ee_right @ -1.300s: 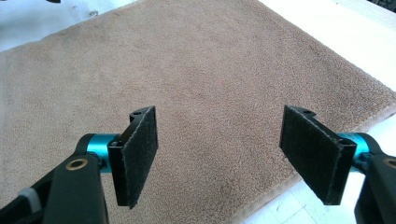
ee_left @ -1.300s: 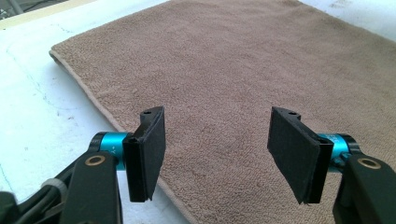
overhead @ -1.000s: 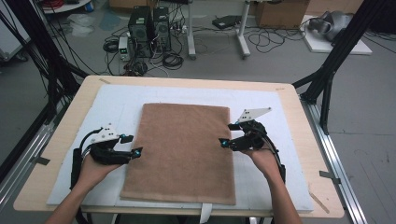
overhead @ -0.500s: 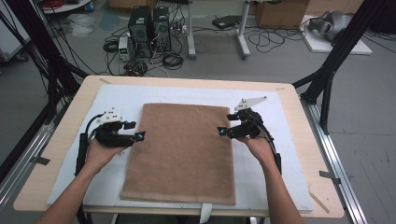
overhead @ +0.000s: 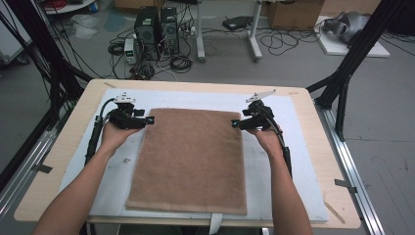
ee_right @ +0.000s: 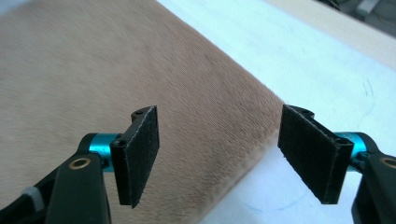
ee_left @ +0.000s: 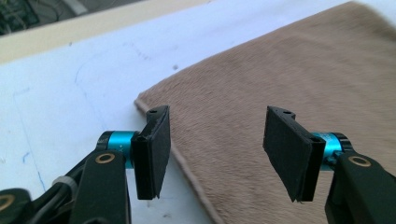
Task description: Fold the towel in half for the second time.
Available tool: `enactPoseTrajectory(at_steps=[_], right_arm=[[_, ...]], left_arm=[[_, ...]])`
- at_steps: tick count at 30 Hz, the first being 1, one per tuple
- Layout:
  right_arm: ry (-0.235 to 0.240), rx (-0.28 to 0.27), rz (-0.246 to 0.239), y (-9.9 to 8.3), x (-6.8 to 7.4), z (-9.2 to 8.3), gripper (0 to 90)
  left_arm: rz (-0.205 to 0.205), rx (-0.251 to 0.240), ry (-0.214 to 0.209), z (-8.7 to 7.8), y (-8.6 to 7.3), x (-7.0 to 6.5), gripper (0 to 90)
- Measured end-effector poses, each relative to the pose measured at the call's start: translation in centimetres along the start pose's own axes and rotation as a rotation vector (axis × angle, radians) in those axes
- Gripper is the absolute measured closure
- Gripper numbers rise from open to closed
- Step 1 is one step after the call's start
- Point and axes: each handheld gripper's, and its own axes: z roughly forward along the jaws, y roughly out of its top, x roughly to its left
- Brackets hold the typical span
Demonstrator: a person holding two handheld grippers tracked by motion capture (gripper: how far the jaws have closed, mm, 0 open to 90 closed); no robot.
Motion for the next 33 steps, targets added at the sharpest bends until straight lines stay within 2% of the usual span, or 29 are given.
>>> enactPoseTrajectory(at_steps=[4, 6, 8, 12, 14, 15, 16, 17, 18, 19, 20, 23, 27, 30, 33], right_arm=[[-0.036, 0.020, 0.022, -0.5, -0.9, 0.9, 30.4], [-0.049, 0.040, 0.046, -0.8, -1.2, 1.4, 31.4], [-0.071, 0.066, 0.041, -1.1, -1.4, 1.8, 32.0], [-0.074, 0.085, 0.073, -1.6, -1.9, 2.6, 34.6], [-0.050, 0.101, 0.099, -1.9, -2.0, 3.1, 40.0], [-0.035, 0.117, 0.106, -2.0, -1.9, 3.5, 43.7], [-0.016, 0.141, 0.116, -2.1, -1.8, 4.0, 47.0], [-0.030, 0.129, 0.114, -2.2, -1.6, 4.1, 51.3], [-0.010, 0.116, 0.134, -2.2, -1.7, 4.1, 59.0], [0.018, 0.110, 0.153, -2.3, -1.9, 4.0, 69.4], [0.072, 0.105, 0.172, -2.4, -2.0, 4.0, 77.5], [0.084, 0.103, 0.168, -2.3, -1.9, 4.1, 81.1], [0.086, 0.092, 0.154, -2.0, -1.8, 3.6, 82.2], [0.094, 0.066, 0.137, -1.5, -1.8, 2.7, 82.3], [0.106, 0.039, 0.112, -0.9, -1.4, 1.5, 82.3]], left_arm=[[-0.037, -0.029, 0.051, 1.5, -0.3, 0.3, 43.3], [-0.047, 0.001, 0.082, 2.2, -0.7, 0.5, 44.1], [-0.063, 0.032, 0.096, 2.9, -1.1, 0.7, 44.1], [-0.094, 0.086, 0.110, 3.6, -1.8, 1.0, 45.2], [-0.099, 0.085, 0.111, 3.7, -1.9, 1.0, 49.0], [-0.095, 0.087, 0.102, 3.7, -1.9, 0.9, 51.8], [-0.093, 0.086, 0.071, 3.6, -1.9, 1.0, 57.6], [-0.095, 0.088, 0.065, 3.6, -1.9, 1.1, 64.9], [-0.098, 0.088, 0.059, 3.6, -1.9, 1.1, 66.5], [-0.117, 0.082, 0.025, 3.6, -1.9, 1.3, 71.0], [-0.132, 0.075, 0.017, 3.7, -2.0, 1.3, 77.5], [-0.138, 0.073, 0.002, 3.7, -2.0, 1.4, 81.9], [-0.132, 0.049, 0.005, 3.2, -1.7, 1.4, 83.1], [-0.129, 0.015, -0.013, 2.3, -1.3, 1.4, 83.1], [-0.104, -0.019, -0.030, 0.9, -0.7, 1.2, 83.1]])
